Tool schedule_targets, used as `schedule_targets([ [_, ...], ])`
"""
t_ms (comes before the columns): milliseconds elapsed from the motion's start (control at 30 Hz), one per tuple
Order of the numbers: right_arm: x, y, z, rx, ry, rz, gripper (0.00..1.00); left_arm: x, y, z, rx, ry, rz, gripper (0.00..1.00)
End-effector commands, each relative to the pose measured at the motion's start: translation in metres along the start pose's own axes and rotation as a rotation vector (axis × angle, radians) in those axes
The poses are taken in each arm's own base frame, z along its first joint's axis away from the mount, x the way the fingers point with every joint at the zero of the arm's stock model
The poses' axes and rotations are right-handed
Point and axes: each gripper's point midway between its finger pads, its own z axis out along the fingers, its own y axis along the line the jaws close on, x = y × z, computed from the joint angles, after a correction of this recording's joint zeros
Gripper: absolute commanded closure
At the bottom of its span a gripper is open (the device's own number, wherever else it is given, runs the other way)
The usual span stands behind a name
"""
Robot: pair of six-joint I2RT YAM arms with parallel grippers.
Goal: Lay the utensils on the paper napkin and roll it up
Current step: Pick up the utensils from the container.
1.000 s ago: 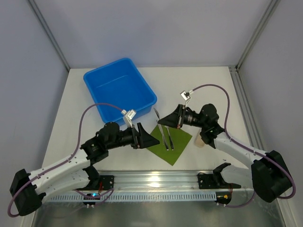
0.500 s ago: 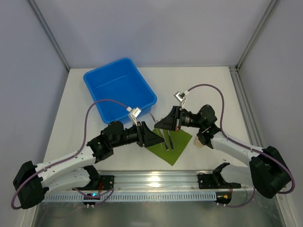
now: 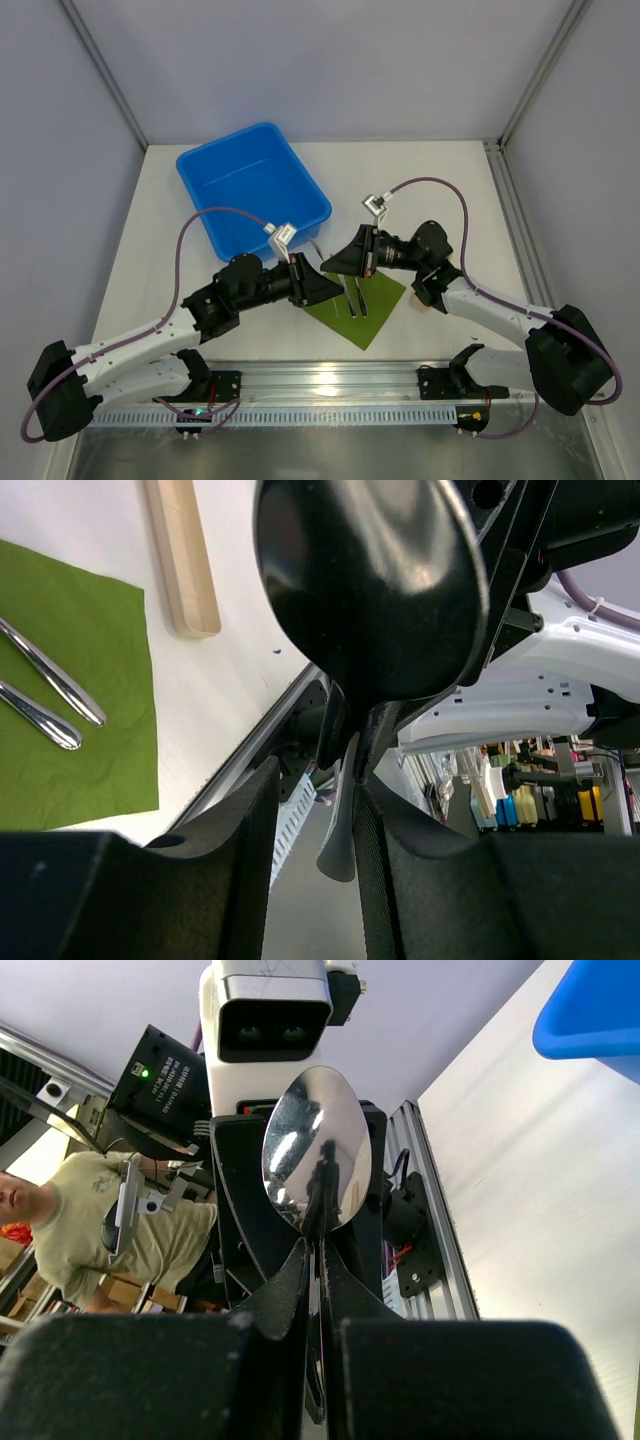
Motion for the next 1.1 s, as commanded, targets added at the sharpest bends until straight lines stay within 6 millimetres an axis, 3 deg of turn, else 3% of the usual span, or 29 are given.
schedule_targets([
  [0,-0.014,0.012,0.006,-0.025,-0.03,-0.082,0.96,-0.015,-0.014,0.0,0.01,-0.044,0.017,0.65],
  [433,-0.016,0.006,0.006,0.006,-0.047,-0.087,0.96,-0.015,-0.009,-0.002,-0.028,-0.046,-0.003,0.86],
  [600,-0.016,0.003,0.007,0.014,-0.048,-0.082,0.96,-0.014,-0.004,-0.001,-0.067,-0.032,-0.014,1.0],
  [900,-0.019,-0.014,0.005,0.111,-0.061,-0.091,0.94,-0.007,0.019,0.006,-0.188,0.008,-0.036,1.0],
  [1067,-0.028,-0.032,-0.007,0.301,-0.084,-0.155,0.76,-0.005,0.04,0.008,-0.313,0.025,-0.016,1.0],
])
